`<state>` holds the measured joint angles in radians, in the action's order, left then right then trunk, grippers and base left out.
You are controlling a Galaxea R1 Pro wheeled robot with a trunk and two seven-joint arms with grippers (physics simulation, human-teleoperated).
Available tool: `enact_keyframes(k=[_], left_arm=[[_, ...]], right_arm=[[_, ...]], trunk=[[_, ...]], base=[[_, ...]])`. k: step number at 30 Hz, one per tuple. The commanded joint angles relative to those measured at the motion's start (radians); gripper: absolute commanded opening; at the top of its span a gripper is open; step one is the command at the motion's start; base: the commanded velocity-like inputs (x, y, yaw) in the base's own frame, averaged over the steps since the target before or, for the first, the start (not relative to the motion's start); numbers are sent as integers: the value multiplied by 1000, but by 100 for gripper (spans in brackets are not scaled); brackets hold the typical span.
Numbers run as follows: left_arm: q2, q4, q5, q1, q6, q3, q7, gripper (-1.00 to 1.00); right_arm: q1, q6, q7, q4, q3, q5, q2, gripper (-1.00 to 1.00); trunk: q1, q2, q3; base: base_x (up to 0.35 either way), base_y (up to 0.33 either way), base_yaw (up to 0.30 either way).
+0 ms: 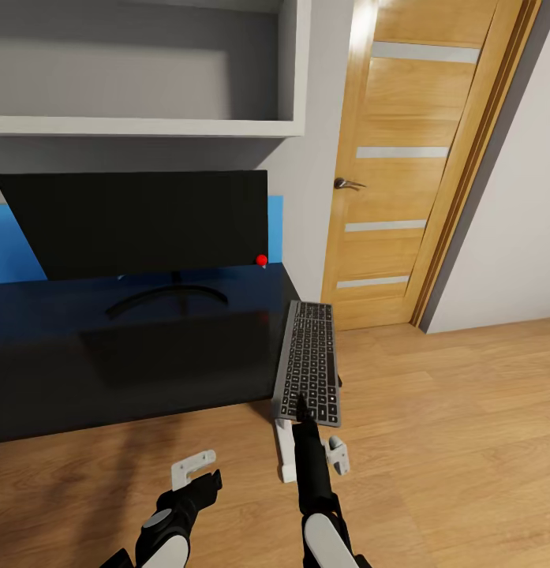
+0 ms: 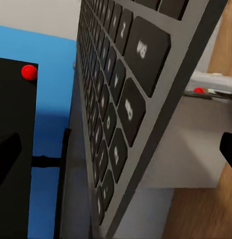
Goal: In the bedroom, organize the workspace by keeping the computer under the desk, ensuring the monitor is on the desk, placing the keyboard on the desk next to the monitor, placing the mouse on the desk next to the keyboard, moving the folder from the swivel chair onto the desk next to the mouse, stacking the notebook on top of the folder with the pen on top of the notebook, and positioning the swivel chair next to the desk.
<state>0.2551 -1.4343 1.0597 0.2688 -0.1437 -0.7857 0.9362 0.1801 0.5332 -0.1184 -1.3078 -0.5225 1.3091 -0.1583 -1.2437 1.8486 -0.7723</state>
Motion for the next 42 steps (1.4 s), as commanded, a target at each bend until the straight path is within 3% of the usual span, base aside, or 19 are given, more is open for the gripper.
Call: enact_keyframes(k=[1, 5, 9, 17, 22, 28, 37, 42], left_arm=[[1, -1, 2, 1, -5, -2, 7, 100], [-1, -1, 3, 1, -5, -3, 6, 100], [-2, 0, 3, 1, -5, -3, 6, 100], [-2, 2, 4, 1, -5, -3, 6, 100], [-3, 17, 3, 1, -5, -4, 6, 100], [-3, 24, 3, 1, -4, -3, 6, 100], [-1, 25, 3, 1, -4, -3, 7, 100], [-2, 31, 5, 1, -4, -3, 7, 100]], right_arm=[[1, 5, -8, -1, -2, 20, 1, 100], [1, 5, -7, -2, -1, 59, 2, 100], [1, 6, -5, -2, 5, 69, 3, 100], [1, 6, -4, -4, 85, 81, 3, 100], [1, 6, -3, -5, 114, 83, 3, 100], [1, 5, -3, -11, 193, 85, 6, 100], [2, 5, -1, -31, 265, 84, 28, 100], [2, 7, -1, -75, 294, 81, 67, 100]], trunk=[[0, 0, -1], [0, 0, -1], [0, 0, -1], [0, 0, -1], [0, 0, -1], [0, 0, -1], [0, 0, -1], [0, 0, -1]], base=[[0, 0, 0], [0, 0, 0], [0, 0, 0], [0, 0, 0], [0, 0, 0], [0, 0, 0], [0, 0, 0], [0, 0, 0]])
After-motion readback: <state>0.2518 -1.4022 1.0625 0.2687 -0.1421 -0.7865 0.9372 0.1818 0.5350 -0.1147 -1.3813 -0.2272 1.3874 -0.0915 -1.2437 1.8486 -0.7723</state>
